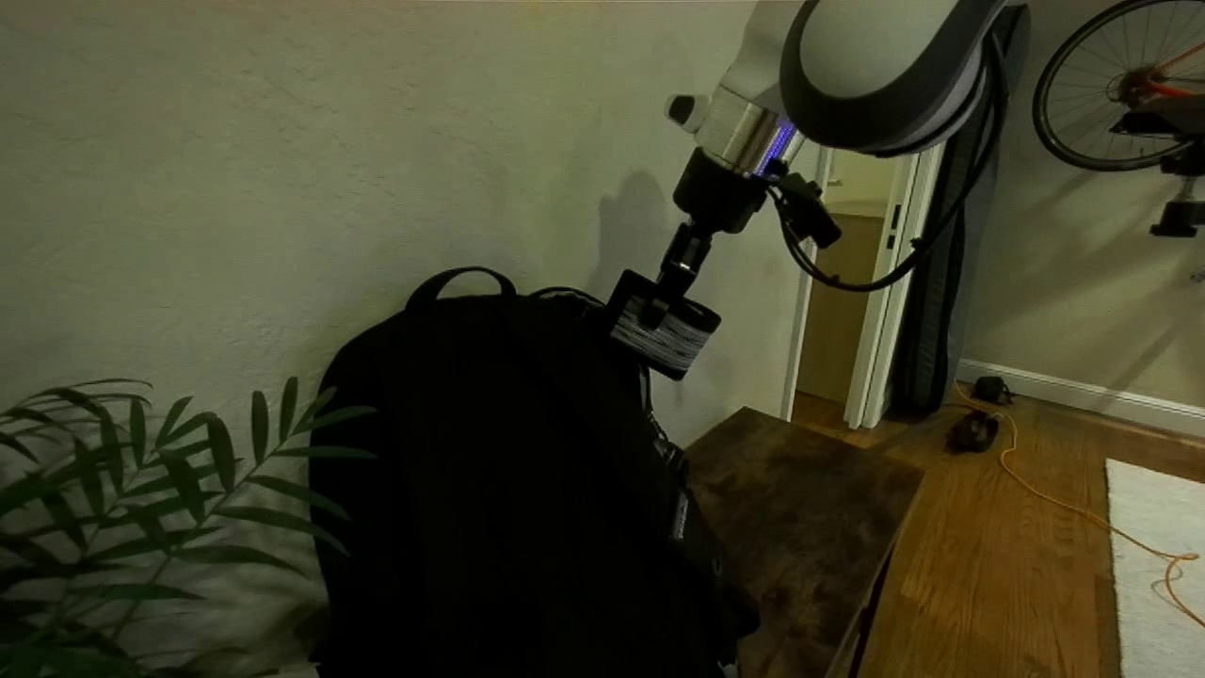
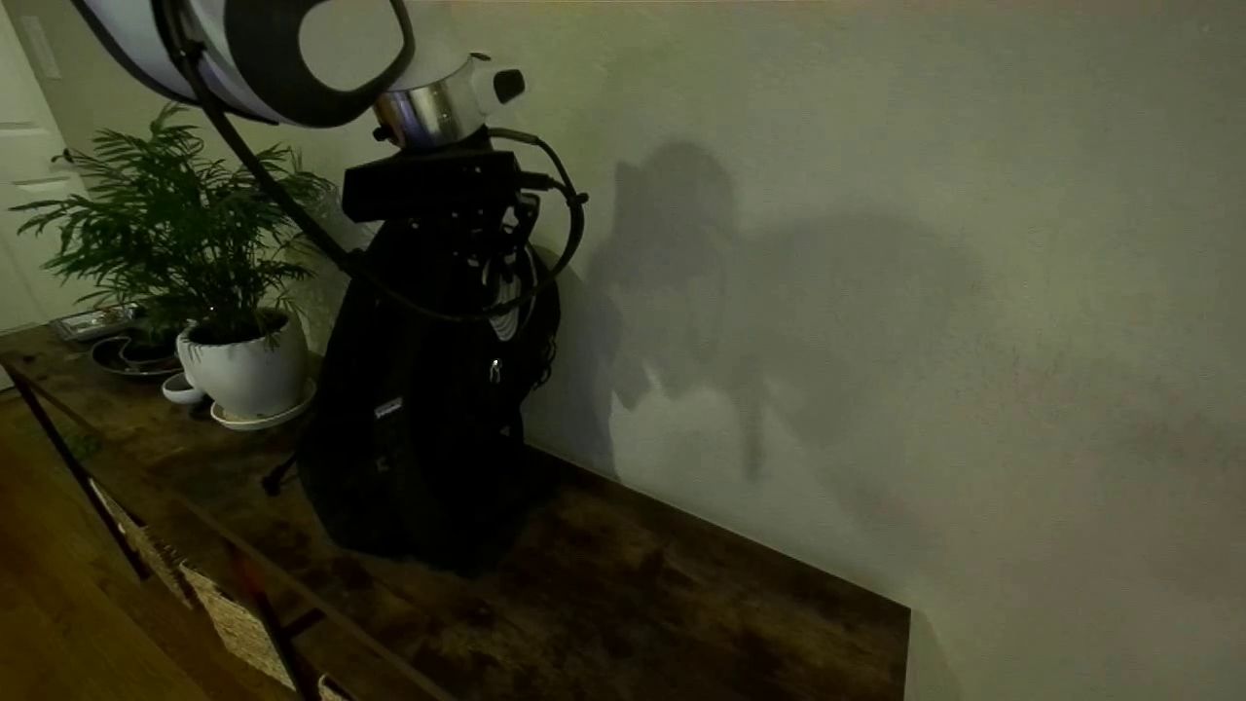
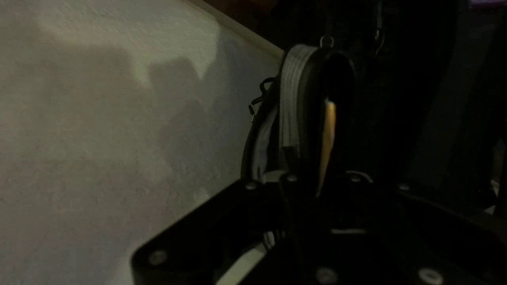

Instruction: Pick the wallet and put it in the bag

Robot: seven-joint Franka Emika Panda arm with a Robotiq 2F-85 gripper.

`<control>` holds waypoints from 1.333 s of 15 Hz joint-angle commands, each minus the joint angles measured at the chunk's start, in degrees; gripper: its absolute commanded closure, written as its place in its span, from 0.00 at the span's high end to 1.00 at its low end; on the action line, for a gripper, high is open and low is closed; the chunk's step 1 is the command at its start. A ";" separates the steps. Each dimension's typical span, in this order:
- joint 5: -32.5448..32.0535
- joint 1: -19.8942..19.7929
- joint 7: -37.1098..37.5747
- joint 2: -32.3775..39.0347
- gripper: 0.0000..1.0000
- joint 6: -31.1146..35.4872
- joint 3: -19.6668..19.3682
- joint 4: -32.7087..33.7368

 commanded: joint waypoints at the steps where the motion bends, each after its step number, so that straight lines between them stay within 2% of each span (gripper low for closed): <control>1: 2.66 -0.74 -0.68 1.62 0.04 3.18 1.39 1.63; 7: 5.70 -1.90 -2.49 5.28 0.04 5.18 3.81 4.51; 10: 8.79 -4.11 -5.02 7.04 0.04 6.76 7.02 5.72; 15: 12.94 -11.38 -13.75 11.14 0.04 14.69 16.73 6.26; 20: 8.82 -21.60 -25.12 17.97 0.04 23.58 28.87 5.39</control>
